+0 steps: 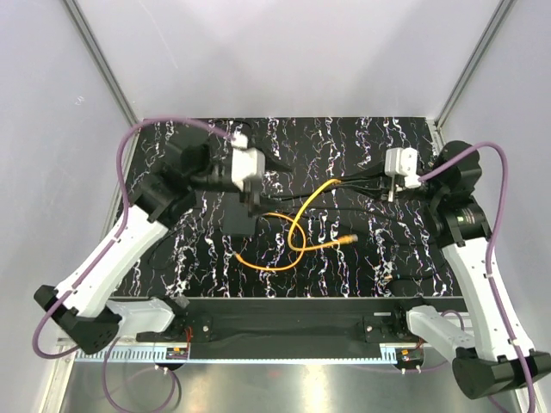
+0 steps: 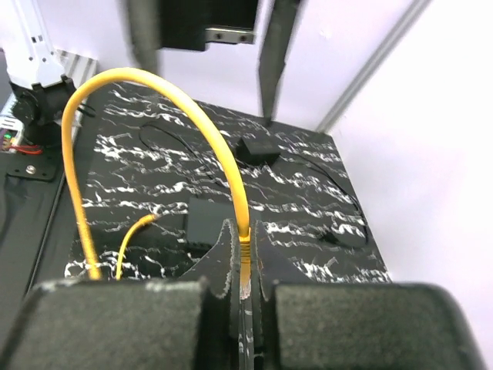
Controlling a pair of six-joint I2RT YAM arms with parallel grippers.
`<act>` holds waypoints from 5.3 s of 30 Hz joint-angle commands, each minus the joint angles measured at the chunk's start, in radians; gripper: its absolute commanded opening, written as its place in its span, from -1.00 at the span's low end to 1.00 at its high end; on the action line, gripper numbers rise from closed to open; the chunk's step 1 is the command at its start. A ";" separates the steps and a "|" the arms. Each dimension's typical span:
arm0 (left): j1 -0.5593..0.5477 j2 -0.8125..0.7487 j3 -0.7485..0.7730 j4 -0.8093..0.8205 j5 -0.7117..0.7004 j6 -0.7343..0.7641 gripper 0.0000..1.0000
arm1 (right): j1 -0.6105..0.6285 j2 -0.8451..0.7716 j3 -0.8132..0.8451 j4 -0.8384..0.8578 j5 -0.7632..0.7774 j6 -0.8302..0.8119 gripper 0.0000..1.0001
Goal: Insert the plug into the switch port
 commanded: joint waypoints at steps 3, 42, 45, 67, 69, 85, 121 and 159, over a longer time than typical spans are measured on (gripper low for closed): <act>-0.189 -0.117 -0.076 0.038 -0.191 0.447 0.56 | 0.086 0.050 0.009 0.117 0.011 0.036 -1.00; -0.389 -0.029 -0.070 -0.198 -0.864 0.271 -1.00 | 0.202 0.113 0.086 -0.361 0.356 0.124 0.63; -0.388 0.014 -0.067 -0.226 -0.994 0.211 -1.00 | 0.167 0.140 0.133 -0.469 0.304 0.160 0.55; -0.394 0.099 -0.053 -0.163 -1.165 0.160 -1.00 | 0.222 0.350 0.029 -0.196 0.093 0.767 0.28; -0.394 0.106 -0.048 -0.163 -1.168 0.151 -1.00 | 0.231 0.355 0.006 -0.192 0.093 0.773 0.22; -0.281 -0.009 -0.059 -0.231 -0.914 -0.028 -0.09 | 0.248 0.338 0.012 -0.202 -0.027 0.624 -1.00; 0.197 -0.261 -0.524 0.406 0.187 -0.619 0.10 | 0.298 0.295 0.224 -0.141 -0.157 0.582 -1.00; -0.260 -0.086 -0.160 -0.402 -0.737 0.392 -1.00 | 0.429 0.545 0.454 -0.726 0.163 0.176 -0.12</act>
